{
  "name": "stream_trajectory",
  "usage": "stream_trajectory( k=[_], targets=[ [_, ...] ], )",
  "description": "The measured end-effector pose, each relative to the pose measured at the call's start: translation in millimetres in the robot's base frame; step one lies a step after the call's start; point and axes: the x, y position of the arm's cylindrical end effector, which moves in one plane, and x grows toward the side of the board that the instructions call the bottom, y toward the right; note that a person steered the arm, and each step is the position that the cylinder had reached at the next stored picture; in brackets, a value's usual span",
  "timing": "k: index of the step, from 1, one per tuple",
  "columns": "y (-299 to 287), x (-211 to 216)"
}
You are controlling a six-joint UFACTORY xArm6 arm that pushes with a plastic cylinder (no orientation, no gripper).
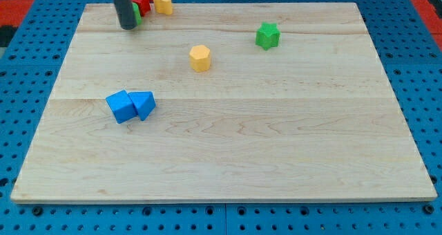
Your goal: Slide the green circle closer to the yellow heart
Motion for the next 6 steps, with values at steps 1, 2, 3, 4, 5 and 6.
stream_trajectory(
  k=[1, 2, 3, 4, 5, 6],
  targets=[
    [-30, 0],
    [-45, -8],
    [-48, -41],
    [-38, -48],
    [-6, -8],
    [60, -7]
  ],
)
